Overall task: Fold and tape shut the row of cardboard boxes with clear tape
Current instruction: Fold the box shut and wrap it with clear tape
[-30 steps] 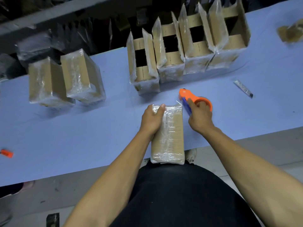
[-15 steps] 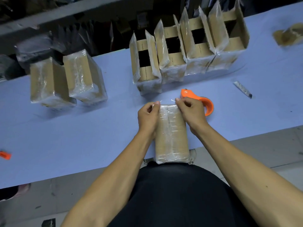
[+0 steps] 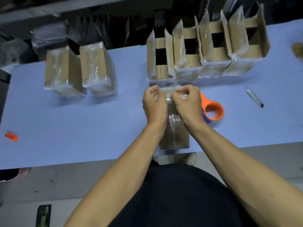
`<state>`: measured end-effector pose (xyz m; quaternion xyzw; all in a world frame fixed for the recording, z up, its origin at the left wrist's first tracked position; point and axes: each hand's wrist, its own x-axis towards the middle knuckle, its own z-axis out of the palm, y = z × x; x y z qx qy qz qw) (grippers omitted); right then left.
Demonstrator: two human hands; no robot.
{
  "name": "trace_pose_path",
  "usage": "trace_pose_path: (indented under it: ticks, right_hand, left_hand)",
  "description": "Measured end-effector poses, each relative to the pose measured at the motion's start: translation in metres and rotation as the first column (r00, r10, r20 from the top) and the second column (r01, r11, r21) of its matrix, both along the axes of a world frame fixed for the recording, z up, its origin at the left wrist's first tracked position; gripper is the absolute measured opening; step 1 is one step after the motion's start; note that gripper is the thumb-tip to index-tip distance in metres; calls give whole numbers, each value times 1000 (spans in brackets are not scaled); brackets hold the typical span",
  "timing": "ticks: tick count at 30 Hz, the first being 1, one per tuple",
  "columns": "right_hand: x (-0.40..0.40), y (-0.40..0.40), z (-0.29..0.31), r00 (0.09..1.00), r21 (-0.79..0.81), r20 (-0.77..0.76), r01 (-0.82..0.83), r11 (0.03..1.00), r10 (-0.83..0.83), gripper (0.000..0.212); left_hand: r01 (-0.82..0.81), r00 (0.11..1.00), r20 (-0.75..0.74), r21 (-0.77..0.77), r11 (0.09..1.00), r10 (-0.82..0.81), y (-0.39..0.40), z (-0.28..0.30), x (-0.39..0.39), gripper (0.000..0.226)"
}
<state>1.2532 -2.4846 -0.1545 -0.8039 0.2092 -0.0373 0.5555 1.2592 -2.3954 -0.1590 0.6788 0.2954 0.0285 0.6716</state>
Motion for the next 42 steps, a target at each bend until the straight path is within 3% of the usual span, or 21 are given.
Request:
trace_pose_path:
  ticks: [2,7,9,12,15,18,22,25,28,30,32,34,36,39,42]
  right_hand:
    - [4,2,1,998,-51,-45,-51,997,49,26]
    - [16,1,-2,997,-5,-41,65,998,-65,13]
    - [24,-2,-4,995,39,-68,76,996,-73,16]
    - [34,-14,-15,990,160,-134,-15,987,37,18]
    - [18,-28,-36,927,125,-273,-230,965,257,30]
    - [-8,-40,-53,844,48,-443,-314,948,302,56]
    - [-14,-53,-56,929,-235,-339,-238,942,150,59]
    - [-13,-54,-56,958,-178,-280,-113,978,60,54]
    - [-14,-50,-58,964,-115,-265,-62,991,29,39]
    - [-13,-49,-57,975,-121,-220,-67,990,39,31]
    - [-10,-49,-55,977,-106,-192,-120,987,98,29]
    - [-6,-50,-51,967,-98,-182,-198,975,178,31]
    - [-4,-50,-50,962,-155,-203,-215,964,181,34]
    - [-9,-49,-51,974,-271,-219,-121,955,62,27]
    - [-10,-44,-51,982,-216,-156,-143,966,110,19]
  left_hand:
    - [40,999,-10,-28,999,-40,-1,-1,0,25]
    - [81,996,-39,38,996,-80,9,-5,12,16]
    - [196,980,-38,31,980,-195,15,-8,16,14]
    - [431,902,13,-9,902,-431,40,-21,9,11]
    - [514,857,-53,121,849,-512,63,-42,-8,10]
    - [369,928,-114,171,914,-354,67,-57,-23,18]
    - [24,996,-94,234,972,-2,58,-59,-30,16]
    - [-96,982,-134,246,964,132,57,-55,-26,8]
    - [121,964,-257,187,975,-70,70,-51,-16,29]
    - [307,926,-280,164,937,-254,84,-51,-7,62]
    - [463,867,-278,143,875,-413,92,-48,0,75]
    - [619,774,-285,151,771,-565,91,-45,1,54]
    - [702,712,-291,296,647,-639,88,-44,-8,25]
    - [704,705,-295,393,591,-645,84,-43,-27,18]
    - [715,697,-347,415,563,-628,80,-42,-30,17]
